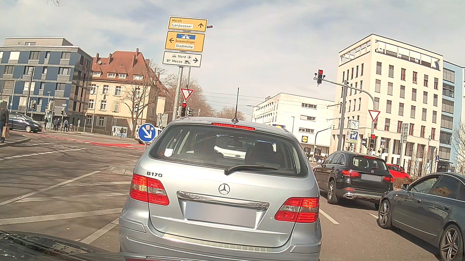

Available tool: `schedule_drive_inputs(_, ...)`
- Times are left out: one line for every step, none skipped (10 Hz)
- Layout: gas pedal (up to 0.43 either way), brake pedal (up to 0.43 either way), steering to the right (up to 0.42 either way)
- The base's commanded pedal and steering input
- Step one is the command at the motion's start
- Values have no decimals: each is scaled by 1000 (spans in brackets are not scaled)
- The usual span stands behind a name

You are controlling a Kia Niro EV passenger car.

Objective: Follow the waypoints while adhering to traffic rules and regulations

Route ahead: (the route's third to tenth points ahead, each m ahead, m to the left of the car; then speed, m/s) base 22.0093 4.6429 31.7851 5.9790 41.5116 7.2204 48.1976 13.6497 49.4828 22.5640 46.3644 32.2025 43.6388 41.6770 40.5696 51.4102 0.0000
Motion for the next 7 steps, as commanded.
schedule_drive_inputs(0, 305, 6)
schedule_drive_inputs(0, 305, 6)
schedule_drive_inputs(0, 305, 6)
schedule_drive_inputs(0, 305, 6)
schedule_drive_inputs(0, 305, 6)
schedule_drive_inputs(0, 299, 6)
schedule_drive_inputs(0, 299, 6)
